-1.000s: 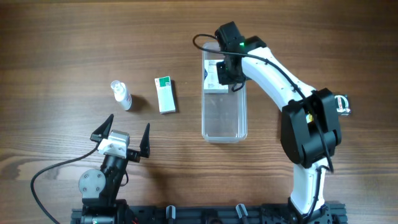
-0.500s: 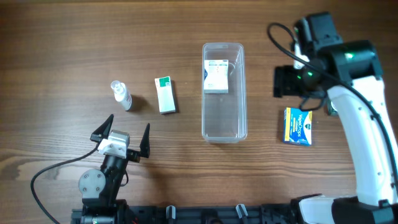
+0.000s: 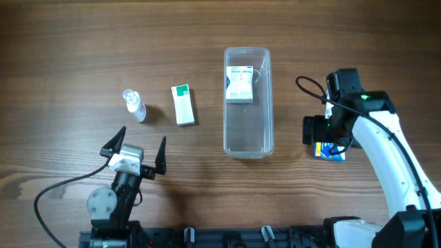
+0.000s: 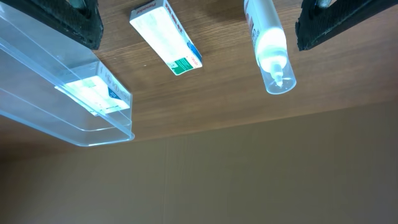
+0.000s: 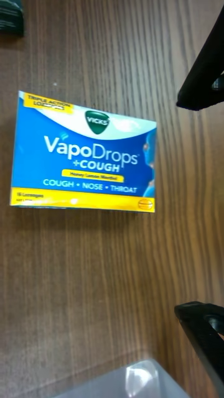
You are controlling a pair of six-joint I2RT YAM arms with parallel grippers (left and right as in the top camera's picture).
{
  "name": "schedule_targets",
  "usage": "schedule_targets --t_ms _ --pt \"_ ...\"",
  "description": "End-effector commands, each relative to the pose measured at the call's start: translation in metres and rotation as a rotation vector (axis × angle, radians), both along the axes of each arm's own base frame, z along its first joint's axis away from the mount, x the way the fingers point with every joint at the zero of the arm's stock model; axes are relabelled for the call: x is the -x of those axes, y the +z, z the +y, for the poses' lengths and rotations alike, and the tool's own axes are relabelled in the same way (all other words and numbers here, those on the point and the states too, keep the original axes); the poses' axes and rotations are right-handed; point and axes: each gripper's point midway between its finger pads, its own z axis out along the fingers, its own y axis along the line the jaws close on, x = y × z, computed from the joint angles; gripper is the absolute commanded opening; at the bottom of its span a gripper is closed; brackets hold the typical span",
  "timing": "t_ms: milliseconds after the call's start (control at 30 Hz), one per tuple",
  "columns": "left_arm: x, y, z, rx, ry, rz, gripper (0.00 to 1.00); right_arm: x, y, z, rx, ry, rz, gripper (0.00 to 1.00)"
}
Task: Pack container
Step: 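Move the right gripper over the blue VapoDrops box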
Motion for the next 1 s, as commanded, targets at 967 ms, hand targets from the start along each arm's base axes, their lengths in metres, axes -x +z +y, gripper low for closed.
schedule_targets --t_ms 967 --pt "0.0 -0.002 0.0 -0.001 -0.002 0.001 1.0 -0.017 -0.069 -0.026 -0.151 -0.007 0.079 1.0"
